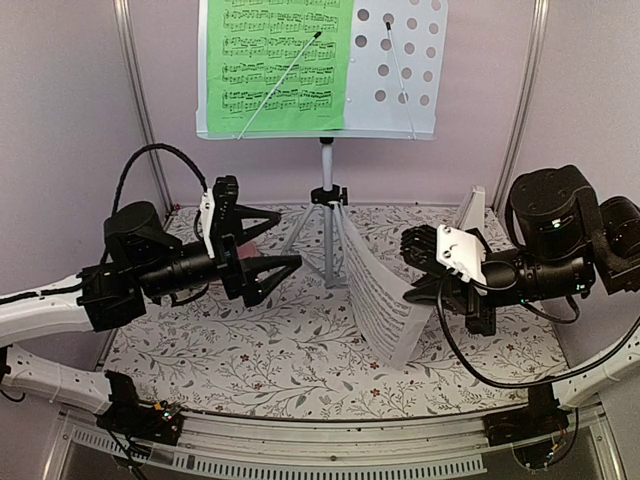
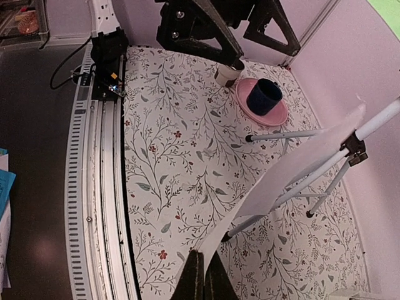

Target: Set up the instrument practice props

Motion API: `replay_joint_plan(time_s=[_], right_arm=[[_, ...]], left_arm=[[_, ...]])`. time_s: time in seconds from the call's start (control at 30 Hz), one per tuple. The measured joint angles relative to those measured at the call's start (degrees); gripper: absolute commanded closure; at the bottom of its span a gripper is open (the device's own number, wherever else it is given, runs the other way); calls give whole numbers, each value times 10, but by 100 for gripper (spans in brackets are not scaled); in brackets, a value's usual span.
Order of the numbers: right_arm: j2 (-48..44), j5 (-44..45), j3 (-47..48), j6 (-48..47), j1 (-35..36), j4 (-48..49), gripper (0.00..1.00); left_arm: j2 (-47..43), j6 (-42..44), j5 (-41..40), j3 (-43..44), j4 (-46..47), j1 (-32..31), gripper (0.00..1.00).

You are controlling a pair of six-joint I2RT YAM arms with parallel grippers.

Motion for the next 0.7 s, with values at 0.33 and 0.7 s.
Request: replay_joint_plan(time_s=[0.33,0.7], right_arm=[[-12,19,54,-41,0,-57,100],[-28,39,56,-58,-27,-10,100]], left_arm=[[14,46,152,-68,24,67,2],[70,59,265,-70,133,64,52]])
